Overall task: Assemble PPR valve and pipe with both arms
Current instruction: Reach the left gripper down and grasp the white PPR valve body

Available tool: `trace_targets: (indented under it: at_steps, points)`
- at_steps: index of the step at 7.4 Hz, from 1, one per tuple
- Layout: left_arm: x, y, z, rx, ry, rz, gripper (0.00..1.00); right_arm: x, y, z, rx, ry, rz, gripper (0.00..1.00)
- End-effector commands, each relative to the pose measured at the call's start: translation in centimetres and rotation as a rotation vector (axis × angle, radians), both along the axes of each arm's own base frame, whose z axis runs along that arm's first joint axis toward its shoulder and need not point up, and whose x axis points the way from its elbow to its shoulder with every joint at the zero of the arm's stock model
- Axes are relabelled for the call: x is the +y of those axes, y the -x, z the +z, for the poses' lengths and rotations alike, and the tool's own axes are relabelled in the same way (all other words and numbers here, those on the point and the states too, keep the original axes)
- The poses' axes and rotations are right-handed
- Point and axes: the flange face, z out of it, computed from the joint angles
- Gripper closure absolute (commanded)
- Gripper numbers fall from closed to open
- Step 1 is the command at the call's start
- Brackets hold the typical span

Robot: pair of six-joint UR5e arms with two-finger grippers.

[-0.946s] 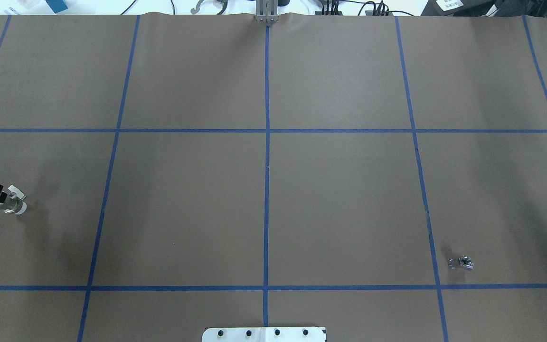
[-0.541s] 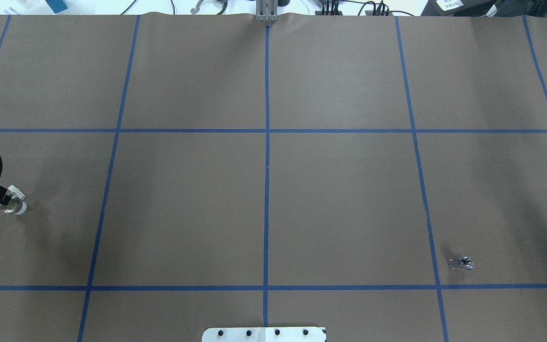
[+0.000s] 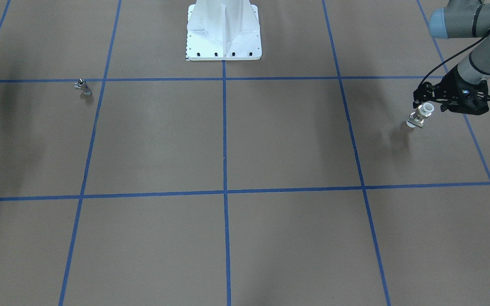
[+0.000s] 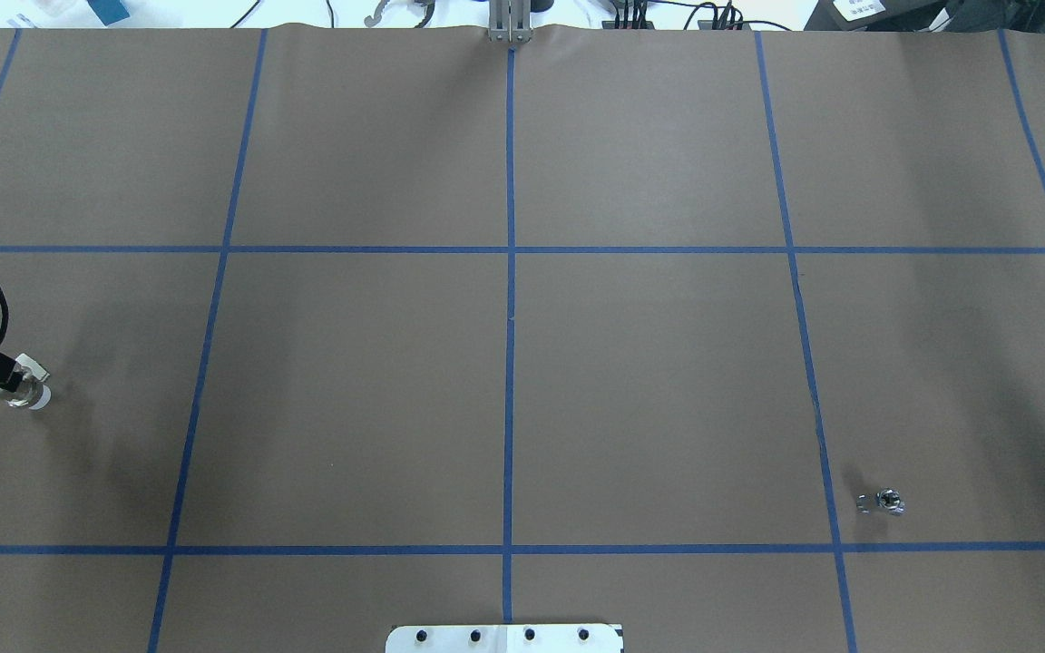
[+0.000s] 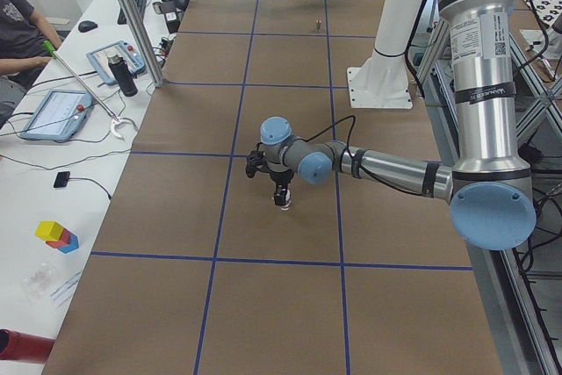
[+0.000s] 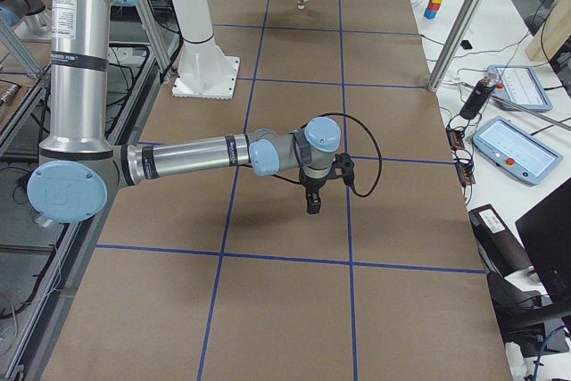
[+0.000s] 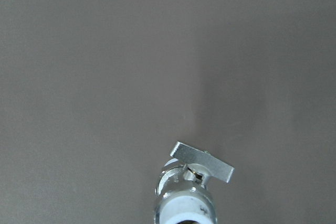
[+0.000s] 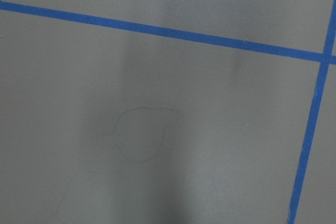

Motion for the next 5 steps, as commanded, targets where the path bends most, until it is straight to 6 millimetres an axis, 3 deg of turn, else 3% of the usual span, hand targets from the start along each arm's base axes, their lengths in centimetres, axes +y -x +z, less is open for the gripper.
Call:
trace_targets:
  at_steps: [1, 2, 3, 4, 5]
  points:
    - [-0.06, -0.10, 0.23, -0.002, 0.003, 0.001, 0.12, 0.00, 0.01, 0.03, 0.000, 0.001, 0.000, 0.00]
    - [-0.06, -0.10, 0.30, -0.003, 0.005, 0.001, 0.14, 0.00, 0.01, 0.03, 0.000, 0.001, 0.000, 0.00]
    - [-0.06, -0.10, 0.38, -0.004, 0.006, 0.001, 0.28, -0.06, 0.02, -0.04, -0.001, -0.001, 0.000, 0.00]
    - [-0.06, -0.10, 0.38, -0.004, 0.006, 0.001, 0.59, -0.07, 0.03, -0.06, -0.001, -0.002, 0.000, 0.00]
    - [-0.11, -0.13, 0.32, -0.003, 0.006, 0.000, 0.83, -0.07, 0.02, 0.05, 0.001, 0.000, 0.000, 0.00]
